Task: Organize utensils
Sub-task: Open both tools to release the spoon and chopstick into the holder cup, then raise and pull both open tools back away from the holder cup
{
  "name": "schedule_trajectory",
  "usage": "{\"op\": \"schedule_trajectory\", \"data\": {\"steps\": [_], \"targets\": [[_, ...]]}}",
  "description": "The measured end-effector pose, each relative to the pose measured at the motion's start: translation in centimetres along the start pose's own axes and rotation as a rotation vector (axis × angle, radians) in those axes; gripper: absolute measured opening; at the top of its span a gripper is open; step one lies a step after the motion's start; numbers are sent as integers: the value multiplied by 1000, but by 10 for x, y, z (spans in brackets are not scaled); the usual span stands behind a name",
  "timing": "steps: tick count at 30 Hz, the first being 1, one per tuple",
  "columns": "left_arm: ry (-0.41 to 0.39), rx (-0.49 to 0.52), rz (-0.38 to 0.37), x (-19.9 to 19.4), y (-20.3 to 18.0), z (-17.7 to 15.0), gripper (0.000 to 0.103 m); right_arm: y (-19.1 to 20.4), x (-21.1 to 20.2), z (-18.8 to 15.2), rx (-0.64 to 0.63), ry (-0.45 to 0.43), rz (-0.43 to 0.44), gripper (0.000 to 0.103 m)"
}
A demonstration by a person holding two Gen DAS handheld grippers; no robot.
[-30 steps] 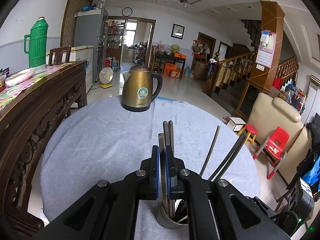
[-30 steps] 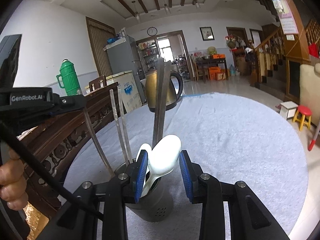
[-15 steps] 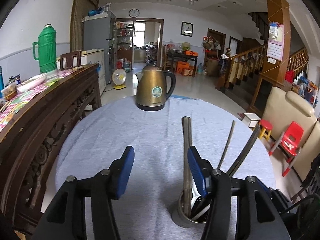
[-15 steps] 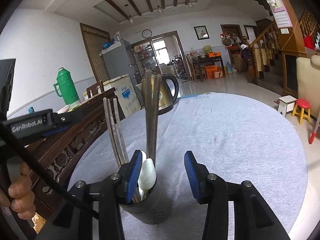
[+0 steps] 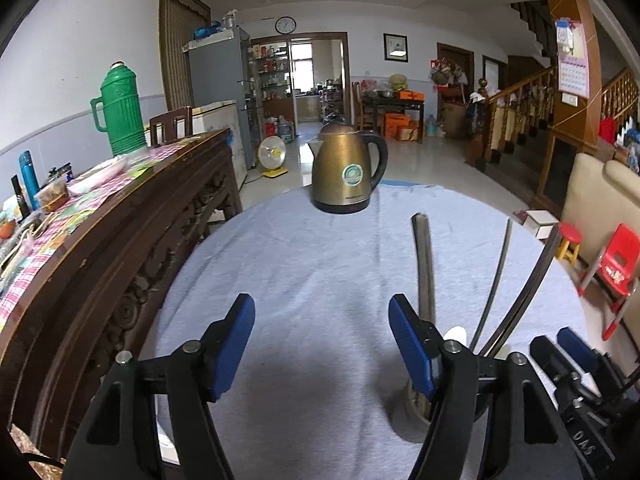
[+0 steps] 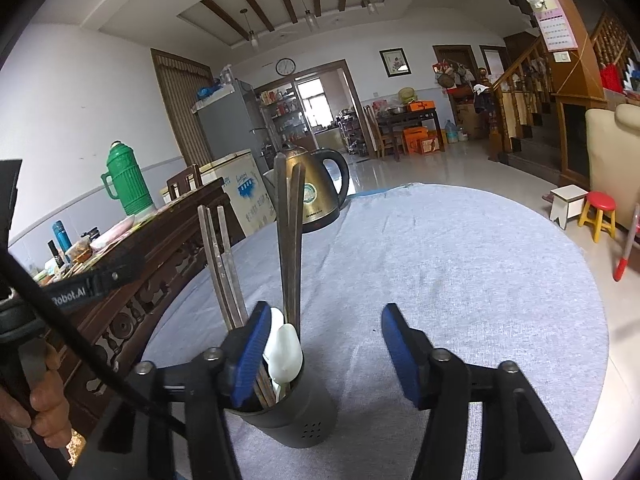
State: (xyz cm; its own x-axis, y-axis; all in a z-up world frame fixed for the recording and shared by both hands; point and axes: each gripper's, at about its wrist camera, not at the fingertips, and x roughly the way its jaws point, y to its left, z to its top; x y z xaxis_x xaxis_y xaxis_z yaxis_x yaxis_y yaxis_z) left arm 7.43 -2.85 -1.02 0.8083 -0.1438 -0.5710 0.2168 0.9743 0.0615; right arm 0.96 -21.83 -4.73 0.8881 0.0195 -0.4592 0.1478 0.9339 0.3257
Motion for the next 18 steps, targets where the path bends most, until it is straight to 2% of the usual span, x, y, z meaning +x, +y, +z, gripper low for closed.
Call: {"op": "schedule_trajectory", "data": {"steps": [1,10,18], "targets": [[3,1,9,0,1,-1,76,1,-1,1,-2,-3,0,63],[29,13,54,-4,4,-7,81,4,1,0,-2,32,1,65],[90,22,71,-2,6,-16,82,3,0,-3,-6,91,2,68]]}}
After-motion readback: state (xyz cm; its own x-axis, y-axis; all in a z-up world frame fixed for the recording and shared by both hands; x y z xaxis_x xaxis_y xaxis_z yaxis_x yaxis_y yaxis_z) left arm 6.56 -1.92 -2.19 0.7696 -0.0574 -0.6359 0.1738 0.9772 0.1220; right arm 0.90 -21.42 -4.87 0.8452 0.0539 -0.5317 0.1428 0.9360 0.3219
